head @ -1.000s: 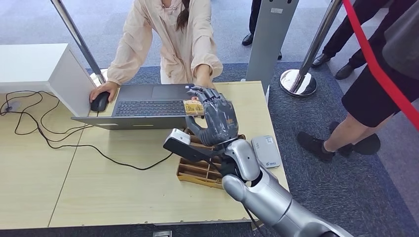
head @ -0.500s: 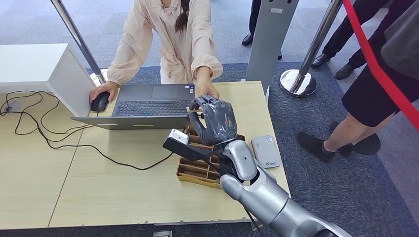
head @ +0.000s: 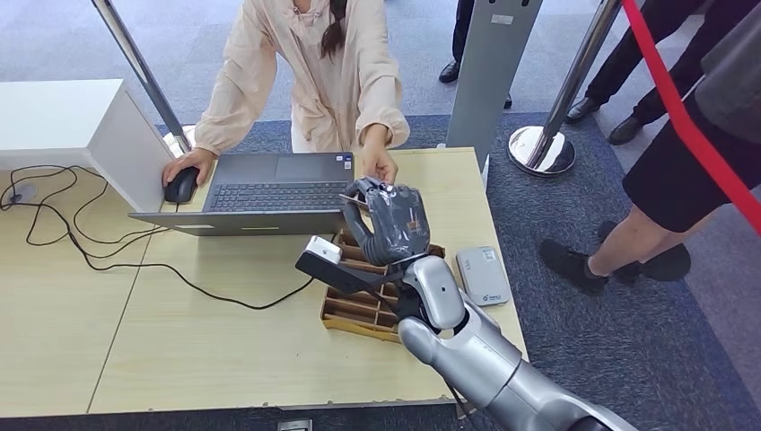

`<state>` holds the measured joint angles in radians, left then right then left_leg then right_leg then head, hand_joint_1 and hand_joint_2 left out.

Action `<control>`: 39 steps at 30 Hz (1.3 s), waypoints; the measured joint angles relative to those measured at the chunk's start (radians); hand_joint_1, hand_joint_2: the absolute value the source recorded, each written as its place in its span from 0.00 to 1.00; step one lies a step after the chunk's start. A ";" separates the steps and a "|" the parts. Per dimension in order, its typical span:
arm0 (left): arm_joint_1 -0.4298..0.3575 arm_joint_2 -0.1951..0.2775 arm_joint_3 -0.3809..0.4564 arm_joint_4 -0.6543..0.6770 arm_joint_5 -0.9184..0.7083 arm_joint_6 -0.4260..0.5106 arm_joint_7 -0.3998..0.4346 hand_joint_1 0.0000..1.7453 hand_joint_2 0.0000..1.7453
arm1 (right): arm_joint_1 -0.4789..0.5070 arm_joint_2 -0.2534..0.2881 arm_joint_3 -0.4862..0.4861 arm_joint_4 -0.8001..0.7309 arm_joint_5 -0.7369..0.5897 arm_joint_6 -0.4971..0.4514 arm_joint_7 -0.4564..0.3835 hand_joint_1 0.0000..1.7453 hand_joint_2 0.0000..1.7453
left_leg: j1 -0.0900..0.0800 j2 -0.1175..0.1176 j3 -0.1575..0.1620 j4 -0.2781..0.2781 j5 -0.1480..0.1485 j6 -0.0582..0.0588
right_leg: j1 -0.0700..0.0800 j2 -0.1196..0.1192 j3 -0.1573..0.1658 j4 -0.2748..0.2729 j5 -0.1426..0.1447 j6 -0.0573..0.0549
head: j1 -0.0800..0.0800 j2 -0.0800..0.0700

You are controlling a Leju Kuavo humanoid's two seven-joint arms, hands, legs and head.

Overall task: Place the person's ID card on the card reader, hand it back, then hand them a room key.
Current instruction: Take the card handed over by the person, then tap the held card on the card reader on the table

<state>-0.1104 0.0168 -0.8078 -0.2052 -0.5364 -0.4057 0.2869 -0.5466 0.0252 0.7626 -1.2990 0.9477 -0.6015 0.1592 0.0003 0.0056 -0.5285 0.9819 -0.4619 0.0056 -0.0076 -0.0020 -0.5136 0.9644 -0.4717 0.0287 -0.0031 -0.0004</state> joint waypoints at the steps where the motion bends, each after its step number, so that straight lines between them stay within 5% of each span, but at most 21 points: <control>1: 0.000 0.000 0.000 0.000 0.000 0.000 0.000 0.00 0.00 | 0.000 0.000 0.000 -0.002 -0.001 0.000 0.000 0.97 1.00 | 0.000 0.000 0.000 0.000 0.000 0.000 | 0.000 0.000 0.000 0.000 0.000 0.000 | 0.000 0.000; 15: 0.001 0.000 0.000 0.000 0.000 0.000 0.005 0.00 0.00 | 0.002 -0.037 -0.024 -0.197 0.106 0.040 0.095 0.93 1.00 | 0.000 0.000 0.001 0.001 0.000 0.000 | 0.000 0.000 0.000 0.000 0.000 0.000 | 0.000 0.000; 28: 0.002 0.000 0.000 0.000 0.000 -0.003 0.015 0.00 0.00 | 0.073 -0.173 -0.123 -0.550 0.287 0.116 0.207 0.92 1.00 | 0.000 0.000 0.001 0.001 0.000 0.000 | 0.000 0.000 0.000 -0.001 0.000 0.000 | 0.000 0.000; 39: 0.001 -0.002 0.001 0.000 0.000 -0.007 0.029 0.00 0.00 | 0.224 -0.291 -0.233 -0.734 0.350 0.145 0.257 0.92 1.00 | 0.000 0.000 0.001 0.001 0.000 0.000 | 0.000 0.000 0.000 -0.001 0.000 0.000 | 0.000 0.000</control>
<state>-0.1091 0.0148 -0.8067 -0.2055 -0.5360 -0.4124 0.3163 -0.3222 -0.2660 0.5293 -2.0333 1.2973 -0.4566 0.4166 0.0003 0.0059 -0.5275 0.9825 -0.4623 0.0055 -0.0077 -0.0018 -0.5132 0.9635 -0.4717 0.0287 -0.0031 -0.0004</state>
